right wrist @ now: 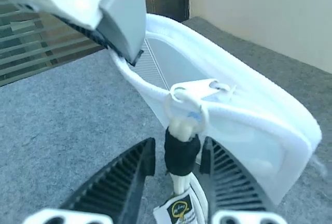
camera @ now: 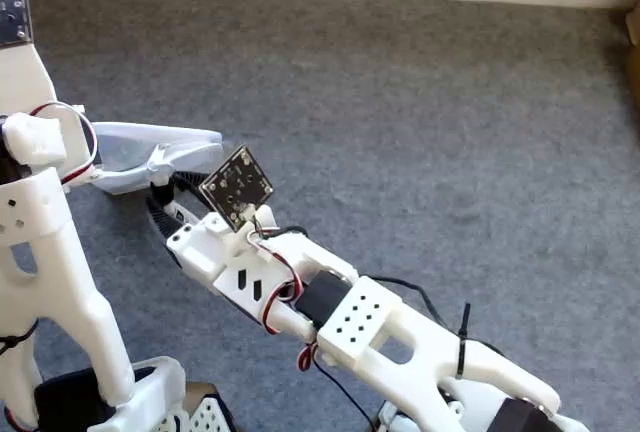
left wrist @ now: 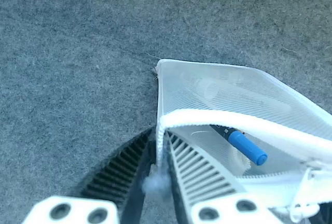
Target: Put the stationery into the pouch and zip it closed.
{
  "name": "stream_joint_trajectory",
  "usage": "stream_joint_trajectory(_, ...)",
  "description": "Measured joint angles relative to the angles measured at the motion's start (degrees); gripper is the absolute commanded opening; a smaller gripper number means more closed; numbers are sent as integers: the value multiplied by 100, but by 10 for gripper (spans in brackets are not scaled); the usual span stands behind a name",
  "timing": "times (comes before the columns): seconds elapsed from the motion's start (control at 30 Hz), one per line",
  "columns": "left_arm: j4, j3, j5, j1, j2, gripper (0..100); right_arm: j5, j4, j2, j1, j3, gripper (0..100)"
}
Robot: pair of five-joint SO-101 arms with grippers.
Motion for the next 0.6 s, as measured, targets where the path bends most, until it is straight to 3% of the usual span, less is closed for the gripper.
stream_joint_trajectory(0.6,0,0,0,0,0,7,0,0,149,88,0,141)
